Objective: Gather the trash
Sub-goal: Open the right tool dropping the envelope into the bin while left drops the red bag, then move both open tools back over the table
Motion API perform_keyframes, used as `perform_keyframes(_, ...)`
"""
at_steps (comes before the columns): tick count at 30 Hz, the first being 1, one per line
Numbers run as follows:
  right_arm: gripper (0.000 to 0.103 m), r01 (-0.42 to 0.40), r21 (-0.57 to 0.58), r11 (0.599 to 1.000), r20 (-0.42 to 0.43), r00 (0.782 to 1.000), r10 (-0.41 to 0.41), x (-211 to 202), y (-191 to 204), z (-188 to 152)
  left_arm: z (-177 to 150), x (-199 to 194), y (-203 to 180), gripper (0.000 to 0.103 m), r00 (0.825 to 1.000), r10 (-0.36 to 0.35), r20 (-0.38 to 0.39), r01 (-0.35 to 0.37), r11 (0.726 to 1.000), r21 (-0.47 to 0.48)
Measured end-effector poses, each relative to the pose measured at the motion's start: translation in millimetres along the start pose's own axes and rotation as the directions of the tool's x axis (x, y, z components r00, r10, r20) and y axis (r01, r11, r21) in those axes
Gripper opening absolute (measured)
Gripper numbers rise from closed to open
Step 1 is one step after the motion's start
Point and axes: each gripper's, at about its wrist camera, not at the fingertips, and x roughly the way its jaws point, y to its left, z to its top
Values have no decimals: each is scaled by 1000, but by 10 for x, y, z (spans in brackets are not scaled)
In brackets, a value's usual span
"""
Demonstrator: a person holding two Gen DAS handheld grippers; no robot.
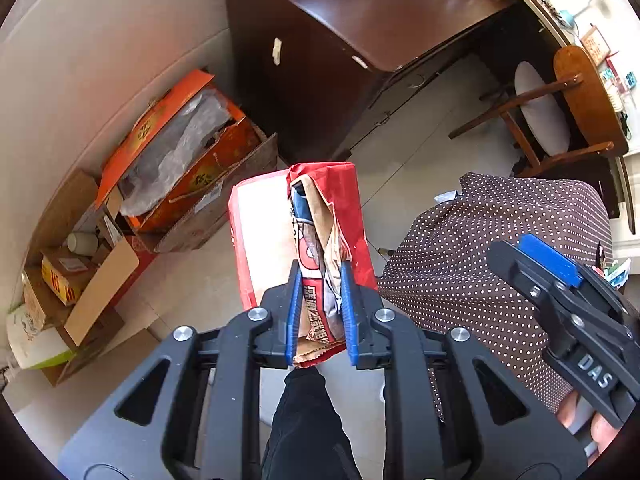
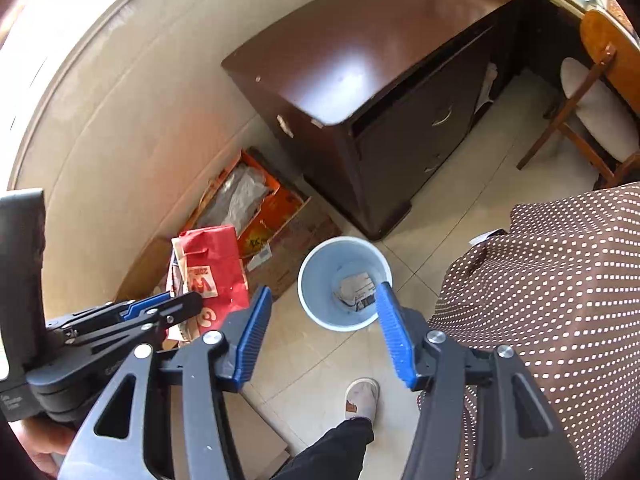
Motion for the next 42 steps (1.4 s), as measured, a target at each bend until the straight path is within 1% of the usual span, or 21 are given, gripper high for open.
perform_keyframes(4,55,0,27,1000,31,1000,-1,-160,-96,18,74,-37,-90,19,1000,8,8,-8,1000,17)
perform_keyframes(7,56,-6,46,999,47,999,4,-254,-157,7,108,-58,-139,21,1000,22,14,-23,1000,18)
perform_keyframes(8,56,-8,52,999,53,999,5,-289,-177,-1,121,-65,-150,27,999,30,18,-30,999,14)
perform_keyframes(9,56,-8,58,998,59,998,5,-324,-201,-12,138,-75,-157,53,999,49,18,-49,999,4)
perform_keyframes(10,56,-8,62,998,64,998,4,-348,-219,-23,144,-95,-155,68,997,67,26,-67,998,-5)
perform_keyframes(11,57,-9,68,998,67,998,4,-375,-241,-39,139,-138,-159,73,996,75,53,-74,997,-15)
perform_keyframes(13,57,-11,82,997,71,997,6,-419,-288,-70,154,-171,-190,73,996,62,56,-61,998,-14)
perform_keyframes(14,57,-11,89,996,74,997,4,-433,-308,-83,155,-184,-211,73,997,63,49,-62,998,-11)
perform_keyframes(17,57,-12,103,995,86,996,3,-505,-377,-131,134,-267,-298,73,996,63,66,-64,998,4)
perform_keyframes(21,57,-13,129,992,112,994,-2,-636,-496,-191,69,-399,-526,73,996,44,83,-47,998,41)
perform_keyframes(25,57,-14,163,986,148,989,-10,-852,-696,-276,-32,-555,-922,73,995,14,103,-25,994,106)
perform_keyframes(28,58,-13,202,979,183,983,-25,-1069,-950,-369,-138,-656,-1354,73,994,-18,112,-1,985,171)
perform_keyframes(29,58,-13,217,976,194,981,-30,-1140,-1057,-399,-168,-671,-1464,73,993,-25,113,3,982,190)
perform_keyframes(31,58,-14,244,970,217,975,-41,-1290,-1289,-491,-270,-723,-1836,73,991,-45,125,14,970,243)
perform_keyframes(32,59,-12,256,967,228,972,-49,-1369,-1426,-553,-303,-732,-1940,73,991,-43,130,9,967,255)
perform_keyframes(36,59,22,299,954,264,959,-105,-1687,-2036,-854,-546,-732,-2619,73,987,-92,132,47,949,311)
perform_keyframes(40,59,86,376,923,299,931,-209,-2126,-2782,-1316,-827,-600,-3328,73,987,-142,75,105,923,371)
perform_keyframes(42,60,125,425,896,299,915,-270,-2348,-3206,-1609,-990,-504,-3717,73,985,-168,41,139,909,392)
